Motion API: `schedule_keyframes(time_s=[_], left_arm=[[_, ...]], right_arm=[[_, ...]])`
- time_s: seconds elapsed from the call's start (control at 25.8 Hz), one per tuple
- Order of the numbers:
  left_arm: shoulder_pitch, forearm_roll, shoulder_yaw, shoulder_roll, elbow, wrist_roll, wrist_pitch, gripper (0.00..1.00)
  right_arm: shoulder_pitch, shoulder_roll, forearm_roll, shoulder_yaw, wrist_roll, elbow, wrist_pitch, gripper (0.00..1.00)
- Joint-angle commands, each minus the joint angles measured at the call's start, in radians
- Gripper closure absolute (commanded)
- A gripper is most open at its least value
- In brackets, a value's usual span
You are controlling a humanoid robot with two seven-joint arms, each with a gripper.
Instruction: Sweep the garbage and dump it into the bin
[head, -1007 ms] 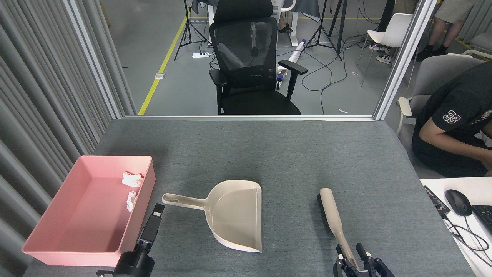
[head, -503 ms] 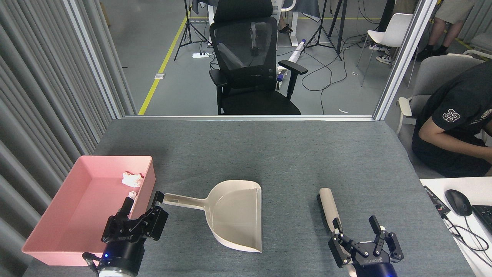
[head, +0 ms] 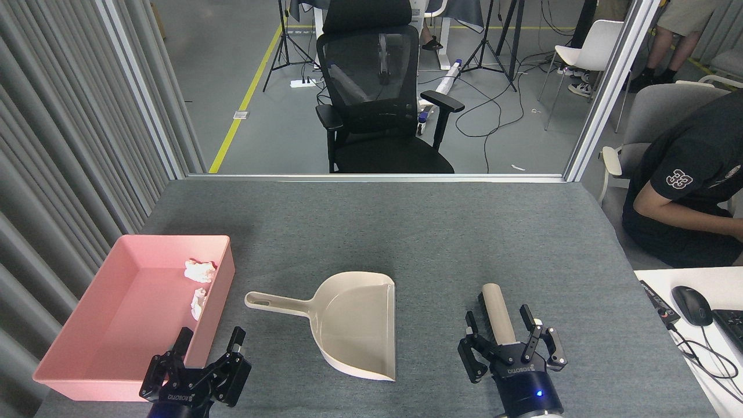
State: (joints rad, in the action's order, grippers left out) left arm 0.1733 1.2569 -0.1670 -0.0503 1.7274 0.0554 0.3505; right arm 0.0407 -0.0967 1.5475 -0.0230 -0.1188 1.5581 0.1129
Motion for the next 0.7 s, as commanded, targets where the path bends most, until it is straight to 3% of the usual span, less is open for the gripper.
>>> schedule_keyframes(time_s=[0.0, 0.19, 0.31, 0.43, 0.54, 0.66], left_arm=[[0.003, -0.008, -0.003, 0.004, 0.001, 0.001, 0.044, 0.01], [0.017, -0.162, -0.175, 0.024, -0.006, -0.011, 0.136, 0.01], [0.04, -0.16, -0.18, 0.036, -0.006, -0.026, 0.154, 0.01], [0.052, -0.045, -0.18, 0.037, -0.005, -0.052, 0.127, 0.01], [0.025, 0.153, -0.177, 0.013, -0.005, -0.075, -0.045, 0.01], [0.008, 0.156, -0.105, 0.013, 0.0, -0.081, -0.082, 0.01]], right_arm=[[0.002, 0.022, 0.022, -0.017, -0.012, -0.006, -0.004, 0.02], [0.002, 0.025, 0.022, -0.023, -0.01, 0.003, -0.004, 0.02], [0.007, 0.023, 0.02, -0.023, -0.012, 0.003, -0.004, 0.02], [0.007, 0.025, 0.022, -0.023, -0.012, 0.005, -0.005, 0.02], [0.028, 0.034, 0.023, -0.026, -0.013, 0.007, -0.005, 0.02], [0.031, 0.06, 0.023, -0.026, -0.022, 0.007, -0.005, 0.02]])
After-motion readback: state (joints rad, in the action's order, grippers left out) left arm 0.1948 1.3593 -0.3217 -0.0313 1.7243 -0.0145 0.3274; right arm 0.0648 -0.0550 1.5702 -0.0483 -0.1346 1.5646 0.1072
